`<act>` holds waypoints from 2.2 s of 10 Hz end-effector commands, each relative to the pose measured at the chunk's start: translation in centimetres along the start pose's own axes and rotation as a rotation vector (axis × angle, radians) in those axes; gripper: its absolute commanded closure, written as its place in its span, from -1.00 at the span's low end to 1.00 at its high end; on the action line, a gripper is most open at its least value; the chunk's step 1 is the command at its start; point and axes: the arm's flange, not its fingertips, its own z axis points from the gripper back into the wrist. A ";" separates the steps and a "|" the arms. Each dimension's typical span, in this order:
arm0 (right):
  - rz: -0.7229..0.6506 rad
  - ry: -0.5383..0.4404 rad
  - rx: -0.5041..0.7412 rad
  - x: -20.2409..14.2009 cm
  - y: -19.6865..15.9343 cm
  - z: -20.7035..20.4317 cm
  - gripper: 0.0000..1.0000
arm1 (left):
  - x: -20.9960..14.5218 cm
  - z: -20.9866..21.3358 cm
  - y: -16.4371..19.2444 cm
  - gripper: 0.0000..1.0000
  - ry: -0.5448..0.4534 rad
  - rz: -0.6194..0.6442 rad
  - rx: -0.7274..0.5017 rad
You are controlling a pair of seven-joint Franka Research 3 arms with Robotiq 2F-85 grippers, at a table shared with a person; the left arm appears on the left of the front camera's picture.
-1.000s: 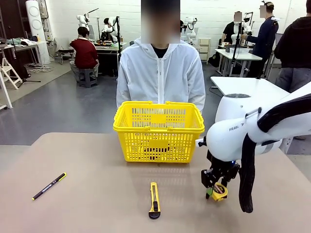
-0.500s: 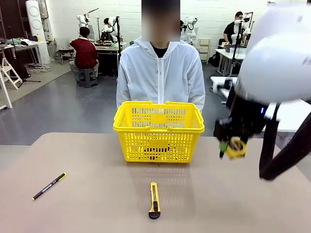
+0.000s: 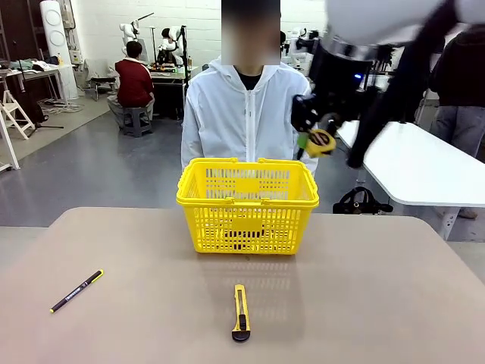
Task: Place the items the person wants into the basket.
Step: Pick up the item the person points to and place it in the Market Basket.
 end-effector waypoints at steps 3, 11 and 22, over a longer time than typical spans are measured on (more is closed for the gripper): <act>0.207 0.070 0.023 12.6 1.9 -5.3 0.91 | -0.3 0.0 0.0 -0.88 -0.018 -0.019 -0.013; 0.395 0.259 0.030 15.1 6.4 -19.7 0.91 | -0.3 0.0 0.0 -0.88 -0.018 -0.019 -0.013; 0.513 0.100 0.107 13.1 3.6 -24.0 -0.25 | -0.3 0.0 0.0 -0.88 -0.018 -0.019 -0.013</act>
